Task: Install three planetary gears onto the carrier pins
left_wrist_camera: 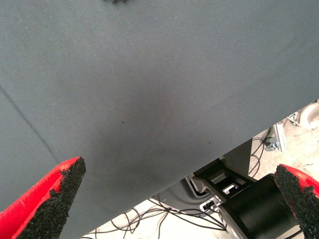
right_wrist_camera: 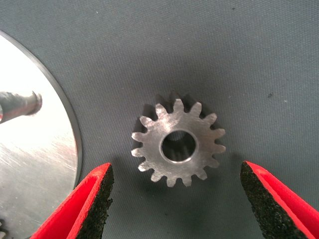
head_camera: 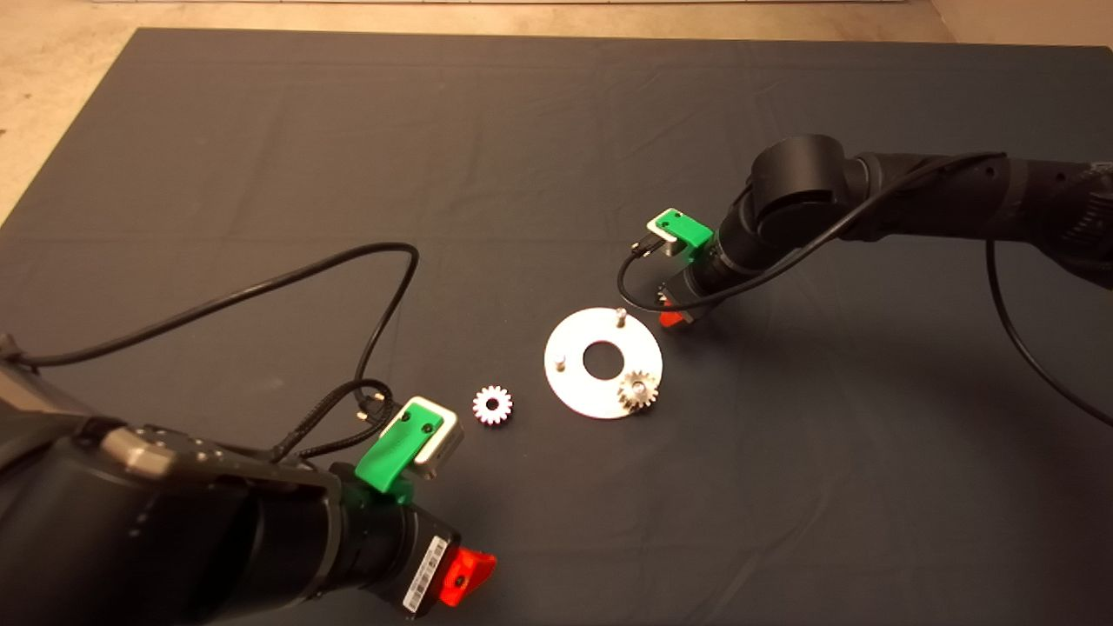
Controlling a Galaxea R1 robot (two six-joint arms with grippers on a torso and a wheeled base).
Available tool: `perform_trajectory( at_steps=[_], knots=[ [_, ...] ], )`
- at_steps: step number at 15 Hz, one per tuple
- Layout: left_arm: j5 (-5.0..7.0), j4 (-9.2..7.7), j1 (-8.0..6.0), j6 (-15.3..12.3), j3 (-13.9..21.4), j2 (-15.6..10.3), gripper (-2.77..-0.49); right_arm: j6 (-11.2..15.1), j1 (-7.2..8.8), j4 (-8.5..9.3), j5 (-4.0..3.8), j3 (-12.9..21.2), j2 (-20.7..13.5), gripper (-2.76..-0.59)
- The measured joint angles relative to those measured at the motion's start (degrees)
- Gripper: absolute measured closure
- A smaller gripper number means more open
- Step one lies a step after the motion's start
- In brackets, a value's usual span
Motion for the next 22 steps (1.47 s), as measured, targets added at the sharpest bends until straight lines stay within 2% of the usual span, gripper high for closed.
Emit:
perform_trajectory(
  at_steps=[5, 6, 8, 12, 14, 17, 20, 22],
  knots=[
    [-0.02, -0.02, -0.15, 0.00, 0.00, -0.02, -2.75, 0.00, 0.00, -0.02, 1.83, -0.74, -0.02, -1.87],
    [0.00, 0.00, -0.17, 0.00, 0.00, -0.02, -2.75, 0.00, 0.00, 0.00, 2.50, -0.74, -0.02, -1.87],
    [-0.02, 0.00, -0.17, 0.00, 0.00, -0.02, -2.75, 0.00, 0.01, -0.02, 3.24, -0.74, -0.05, -1.87],
    [0.00, 0.00, -0.44, 0.00, 0.00, -0.02, -2.75, 0.00, 0.00, -0.02, 3.44, -0.74, -0.05, -1.87],
    [0.00, 0.00, -0.42, -0.01, 0.00, -0.02, -2.75, 0.00, 0.00, -0.02, 3.52, -0.74, -0.10, -1.99],
    [-0.02, -0.02, -0.44, -0.02, 0.00, -0.02, -2.75, 0.00, 0.01, -0.02, 3.52, -0.74, -0.21, -2.00],
    [0.00, -0.01, -0.44, 0.00, 0.00, -0.02, -2.75, -0.02, 0.01, -0.02, 3.52, -0.77, -0.27, -1.95],
    [0.00, -0.01, -0.44, 0.00, 0.00, -0.02, -2.75, -0.02, 0.01, -0.02, 3.53, -0.77, -0.29, -1.81]
  ],
)
